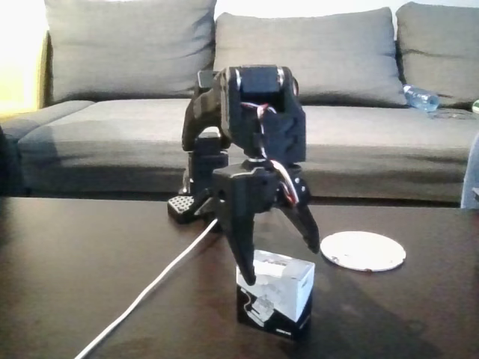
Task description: Grasp a servo box and put it on the zirlivani.
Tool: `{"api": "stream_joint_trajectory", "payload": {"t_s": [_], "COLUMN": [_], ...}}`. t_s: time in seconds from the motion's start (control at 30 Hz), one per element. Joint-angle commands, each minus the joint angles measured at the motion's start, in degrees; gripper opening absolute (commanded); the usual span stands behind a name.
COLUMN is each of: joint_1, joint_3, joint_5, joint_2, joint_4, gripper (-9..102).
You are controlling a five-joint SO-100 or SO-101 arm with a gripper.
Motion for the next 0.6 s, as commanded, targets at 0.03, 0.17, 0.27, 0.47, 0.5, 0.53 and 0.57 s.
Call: {"api": "stream_joint_trajectory", "payload": {"t_s": [0.03, 0.17, 0.27, 0.47, 0.5, 0.53, 0.57], "joint_1": [-0.18, -0.26, -0.26, -0.88, -0.88, -0.97, -0.97], "joint_3": [-1.05, -1.14, -1.14, -1.14, -1.14, -1.14, -1.14], "joint_5": [0.18, 0.35, 1.05, 1.23, 1.32, 1.32, 1.32], "joint_2": [-2.02, -4.48, -4.57, -4.39, -4.39, -4.39, -4.39], "joint_4": [-0.35, -2.46, -3.16, -2.72, -2.64, -2.64, -2.64], "gripper": [44, 44, 44, 26, 21, 18, 18]}}
